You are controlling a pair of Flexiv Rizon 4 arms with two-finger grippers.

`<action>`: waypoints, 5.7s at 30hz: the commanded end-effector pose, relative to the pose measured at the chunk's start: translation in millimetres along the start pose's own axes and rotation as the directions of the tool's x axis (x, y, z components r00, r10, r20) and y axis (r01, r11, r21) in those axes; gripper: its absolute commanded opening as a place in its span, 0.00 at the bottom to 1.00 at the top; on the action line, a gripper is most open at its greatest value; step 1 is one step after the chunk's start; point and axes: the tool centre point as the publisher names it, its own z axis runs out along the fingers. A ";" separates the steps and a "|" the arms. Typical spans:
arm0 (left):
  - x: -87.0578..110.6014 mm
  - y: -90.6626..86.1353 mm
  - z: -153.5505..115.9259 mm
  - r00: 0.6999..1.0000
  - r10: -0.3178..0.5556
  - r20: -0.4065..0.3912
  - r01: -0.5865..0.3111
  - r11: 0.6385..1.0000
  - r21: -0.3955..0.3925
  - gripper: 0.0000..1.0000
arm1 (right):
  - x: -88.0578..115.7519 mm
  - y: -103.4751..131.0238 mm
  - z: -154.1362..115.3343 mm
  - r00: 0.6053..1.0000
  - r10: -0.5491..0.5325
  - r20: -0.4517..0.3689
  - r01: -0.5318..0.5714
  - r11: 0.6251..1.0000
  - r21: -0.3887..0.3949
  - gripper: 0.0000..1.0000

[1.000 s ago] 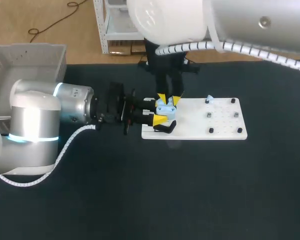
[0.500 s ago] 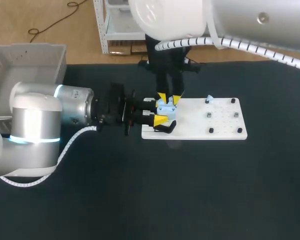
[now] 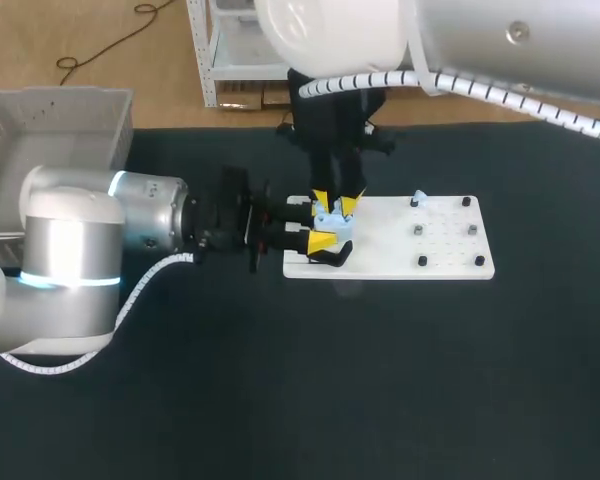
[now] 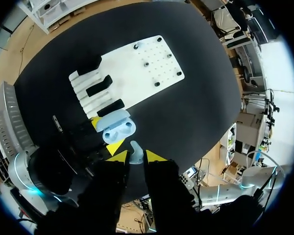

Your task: Pick up each earbud case from the left stands, insert the matching earbuds, close the lid, and place the case in the box.

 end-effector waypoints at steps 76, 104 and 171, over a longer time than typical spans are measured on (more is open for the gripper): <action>2.0 -4.0 -0.9 0.999 -0.048 -0.015 0.047 0.999 -0.015 0.00 | -22.1 11.2 30.5 0.999 0.039 -0.005 -0.039 0.998 0.048 0.03; 2.0 -4.0 -0.9 0.999 -0.048 -0.015 0.047 0.999 -0.015 0.00 | -39.7 -52.6 -9.6 0.961 -0.166 0.222 0.244 0.886 -0.395 0.50; 2.0 -4.0 -0.9 0.999 -0.048 -0.015 0.047 0.999 -0.015 0.00 | -216.7 -26.7 107.7 0.730 -0.594 0.338 0.677 0.695 -0.241 0.50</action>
